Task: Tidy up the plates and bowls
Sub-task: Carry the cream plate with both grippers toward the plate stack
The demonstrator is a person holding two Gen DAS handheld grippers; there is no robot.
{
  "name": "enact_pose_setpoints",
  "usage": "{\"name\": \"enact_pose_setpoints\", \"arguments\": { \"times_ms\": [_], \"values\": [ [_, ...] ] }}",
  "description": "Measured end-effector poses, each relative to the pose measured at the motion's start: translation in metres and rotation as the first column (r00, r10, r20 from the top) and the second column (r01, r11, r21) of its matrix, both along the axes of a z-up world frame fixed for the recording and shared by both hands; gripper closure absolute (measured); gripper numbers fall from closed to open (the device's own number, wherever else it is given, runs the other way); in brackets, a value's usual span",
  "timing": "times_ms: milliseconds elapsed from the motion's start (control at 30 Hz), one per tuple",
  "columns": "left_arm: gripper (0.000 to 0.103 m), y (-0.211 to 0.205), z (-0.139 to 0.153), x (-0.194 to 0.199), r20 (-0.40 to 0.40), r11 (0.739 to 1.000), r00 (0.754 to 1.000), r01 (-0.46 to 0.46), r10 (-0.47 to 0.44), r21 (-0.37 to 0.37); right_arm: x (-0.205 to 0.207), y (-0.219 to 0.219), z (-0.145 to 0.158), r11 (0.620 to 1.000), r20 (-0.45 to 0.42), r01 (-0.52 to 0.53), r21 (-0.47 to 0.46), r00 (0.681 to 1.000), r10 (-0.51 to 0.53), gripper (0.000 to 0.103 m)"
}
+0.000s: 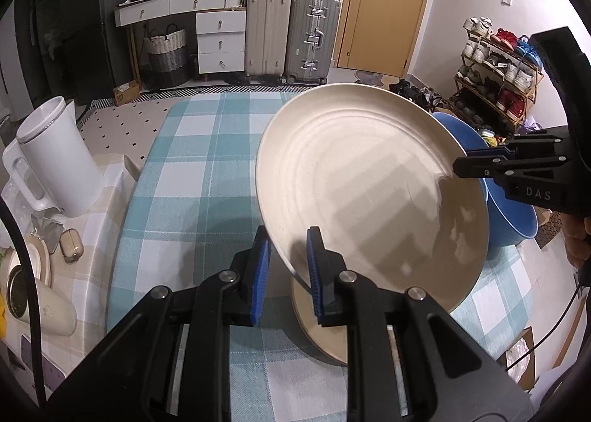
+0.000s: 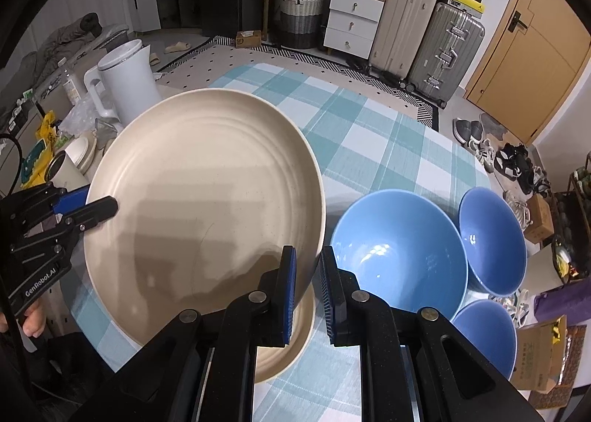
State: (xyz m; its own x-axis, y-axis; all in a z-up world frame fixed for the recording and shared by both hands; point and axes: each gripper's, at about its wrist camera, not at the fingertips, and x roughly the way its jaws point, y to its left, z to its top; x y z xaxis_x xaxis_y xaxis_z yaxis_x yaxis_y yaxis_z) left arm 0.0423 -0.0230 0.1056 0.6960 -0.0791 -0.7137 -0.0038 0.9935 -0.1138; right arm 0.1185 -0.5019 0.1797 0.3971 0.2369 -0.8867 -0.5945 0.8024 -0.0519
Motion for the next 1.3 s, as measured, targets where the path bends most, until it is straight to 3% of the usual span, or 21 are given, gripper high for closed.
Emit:
{"name": "enact_pose_setpoints", "arguments": {
  "times_ms": [533, 1300],
  "values": [
    [0.088, -0.005, -0.019, -0.010, -0.008, 0.999, 1.000, 0.020, -0.020, -0.030, -0.022, -0.017, -0.016, 0.998, 0.000, 0.055, 0.043, 0.998, -0.055, 0.090],
    [0.087, -0.014, -0.067, -0.001, -0.055, 0.998, 0.996, 0.067, -0.066, 0.017, -0.042, -0.033, -0.049, 0.992, -0.021, 0.120, 0.051, 0.993, -0.119, 0.090]
  ]
}}
